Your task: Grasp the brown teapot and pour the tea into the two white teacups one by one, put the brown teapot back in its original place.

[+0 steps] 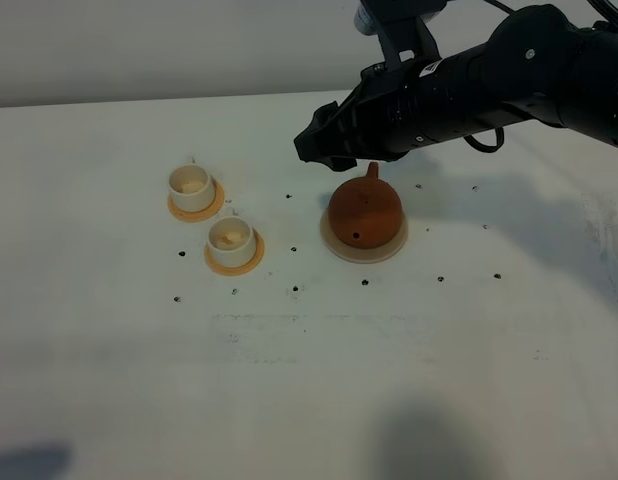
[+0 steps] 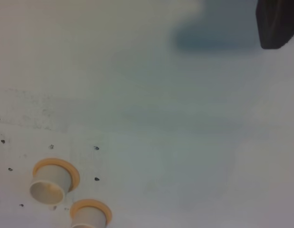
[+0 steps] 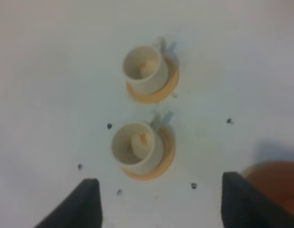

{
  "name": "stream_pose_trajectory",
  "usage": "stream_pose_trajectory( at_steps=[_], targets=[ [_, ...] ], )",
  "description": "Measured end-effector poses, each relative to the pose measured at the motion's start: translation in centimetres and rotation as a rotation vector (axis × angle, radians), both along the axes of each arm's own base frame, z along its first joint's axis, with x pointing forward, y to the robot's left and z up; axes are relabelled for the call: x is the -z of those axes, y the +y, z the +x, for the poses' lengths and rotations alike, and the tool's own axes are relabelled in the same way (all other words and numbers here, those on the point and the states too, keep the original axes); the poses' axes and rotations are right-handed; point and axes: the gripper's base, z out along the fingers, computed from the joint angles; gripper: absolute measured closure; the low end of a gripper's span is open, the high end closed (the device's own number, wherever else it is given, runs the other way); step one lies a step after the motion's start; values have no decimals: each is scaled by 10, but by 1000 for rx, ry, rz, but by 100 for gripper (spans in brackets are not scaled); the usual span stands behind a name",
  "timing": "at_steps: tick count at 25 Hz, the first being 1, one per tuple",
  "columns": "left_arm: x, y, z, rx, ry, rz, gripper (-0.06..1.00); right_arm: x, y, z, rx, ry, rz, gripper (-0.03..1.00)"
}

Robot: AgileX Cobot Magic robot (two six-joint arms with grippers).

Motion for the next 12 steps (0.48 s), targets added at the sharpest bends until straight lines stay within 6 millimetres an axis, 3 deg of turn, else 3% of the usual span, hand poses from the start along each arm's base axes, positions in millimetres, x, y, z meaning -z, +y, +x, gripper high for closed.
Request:
stream_pose_trajectory(
  at_steps=[12],
  targets=[
    [0, 0, 0, 0, 0, 1, 65, 4, -4, 37, 49, 40, -200, 44]
  ],
)
